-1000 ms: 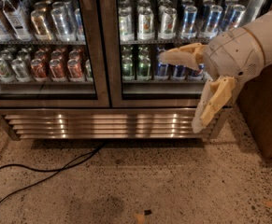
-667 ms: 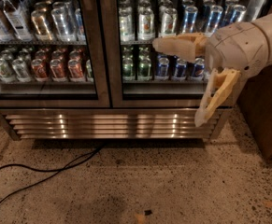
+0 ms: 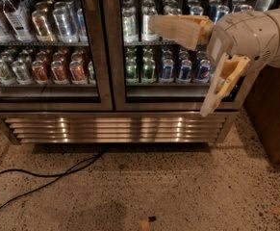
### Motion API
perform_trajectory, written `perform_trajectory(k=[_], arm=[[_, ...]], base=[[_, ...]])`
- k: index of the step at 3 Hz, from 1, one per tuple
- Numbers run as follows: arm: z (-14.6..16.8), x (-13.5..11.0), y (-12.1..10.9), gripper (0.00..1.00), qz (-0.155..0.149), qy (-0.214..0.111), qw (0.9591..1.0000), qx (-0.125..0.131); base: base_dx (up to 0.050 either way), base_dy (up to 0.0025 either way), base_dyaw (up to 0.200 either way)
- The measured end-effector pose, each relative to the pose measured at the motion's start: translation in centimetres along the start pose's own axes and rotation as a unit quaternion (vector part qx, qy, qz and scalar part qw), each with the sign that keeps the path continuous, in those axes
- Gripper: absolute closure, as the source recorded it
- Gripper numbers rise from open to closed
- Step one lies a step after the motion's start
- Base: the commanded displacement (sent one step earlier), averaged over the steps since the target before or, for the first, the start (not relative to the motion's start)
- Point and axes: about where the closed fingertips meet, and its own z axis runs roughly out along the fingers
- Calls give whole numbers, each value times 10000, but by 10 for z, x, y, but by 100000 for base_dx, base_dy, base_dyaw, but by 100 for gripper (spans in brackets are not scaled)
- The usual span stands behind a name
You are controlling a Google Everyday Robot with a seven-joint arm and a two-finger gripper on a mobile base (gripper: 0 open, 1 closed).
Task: Open right fridge door
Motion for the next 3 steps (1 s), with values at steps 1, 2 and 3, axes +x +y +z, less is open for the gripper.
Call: perform_trajectory(k=[1, 2, 3], arm=[[0, 0, 0, 0, 0, 7, 10000, 4], [8, 14, -11, 0, 219, -45, 9997, 34], [12, 43, -24, 0, 418, -208, 9989, 71]], base=[[0, 0, 0], [0, 0, 0], [0, 0, 0]])
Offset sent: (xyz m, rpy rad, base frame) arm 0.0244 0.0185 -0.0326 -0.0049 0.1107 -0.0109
